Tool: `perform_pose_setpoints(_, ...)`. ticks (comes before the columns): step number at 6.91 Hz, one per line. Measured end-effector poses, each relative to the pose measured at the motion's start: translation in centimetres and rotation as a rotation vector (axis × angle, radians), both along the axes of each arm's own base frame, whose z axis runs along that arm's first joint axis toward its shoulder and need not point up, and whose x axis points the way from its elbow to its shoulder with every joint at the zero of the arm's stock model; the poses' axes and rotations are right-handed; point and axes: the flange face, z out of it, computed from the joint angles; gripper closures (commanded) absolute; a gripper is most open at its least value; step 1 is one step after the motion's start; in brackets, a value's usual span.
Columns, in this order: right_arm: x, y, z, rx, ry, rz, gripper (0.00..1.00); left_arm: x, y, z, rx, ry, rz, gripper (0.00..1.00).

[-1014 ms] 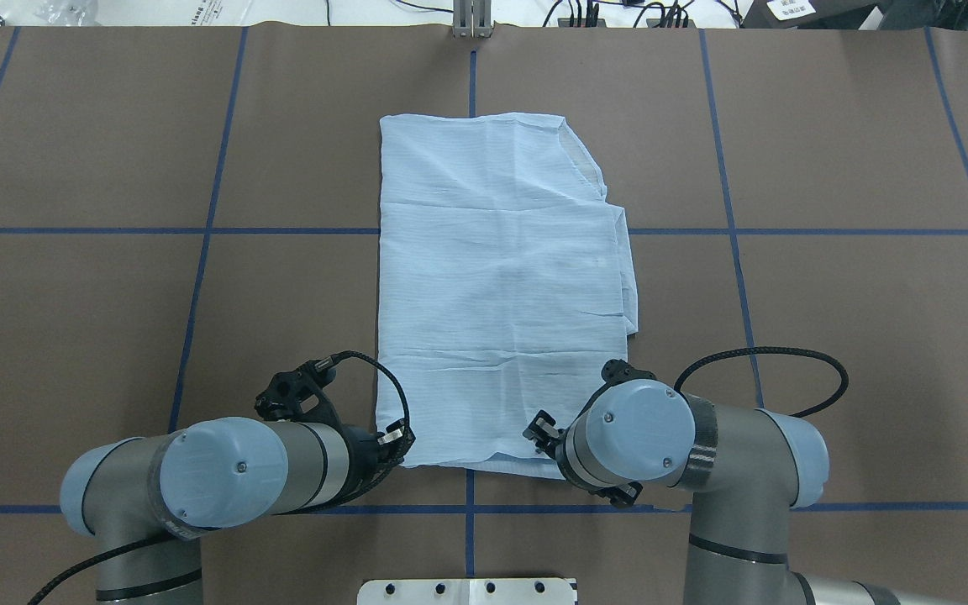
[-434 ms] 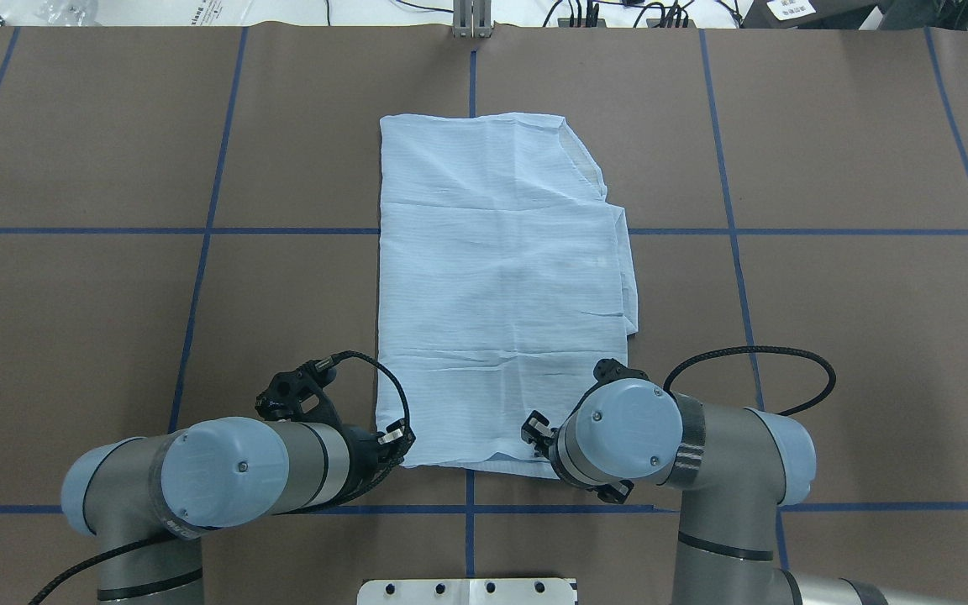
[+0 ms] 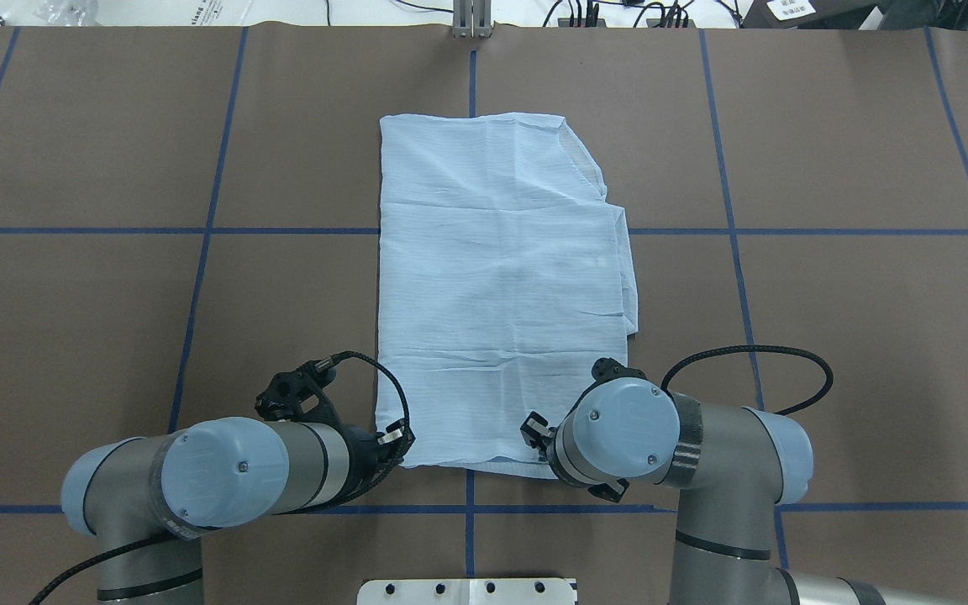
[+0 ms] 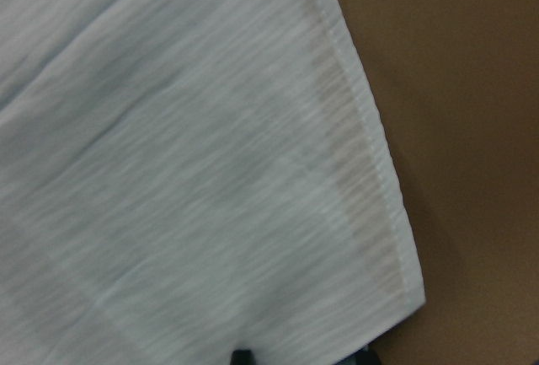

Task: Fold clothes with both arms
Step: 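Lower both grippers onto the near hem corners and grasp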

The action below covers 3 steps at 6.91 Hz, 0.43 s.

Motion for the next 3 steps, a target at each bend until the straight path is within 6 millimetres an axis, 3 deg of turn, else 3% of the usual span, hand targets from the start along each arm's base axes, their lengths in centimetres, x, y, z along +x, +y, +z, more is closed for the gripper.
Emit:
perform_pose_setpoints(1,0.06,-0.03,-0.08,0.0,-0.001,0.001,1.0,0.01,0.01,0.0,0.0,0.0,0.0,1.0)
perform_pose_setpoints(3,0.26,-0.14,-0.24,0.001,-0.005,0.004,1.0,0.03,0.01,0.03,0.0,-0.001,0.0,1.0)
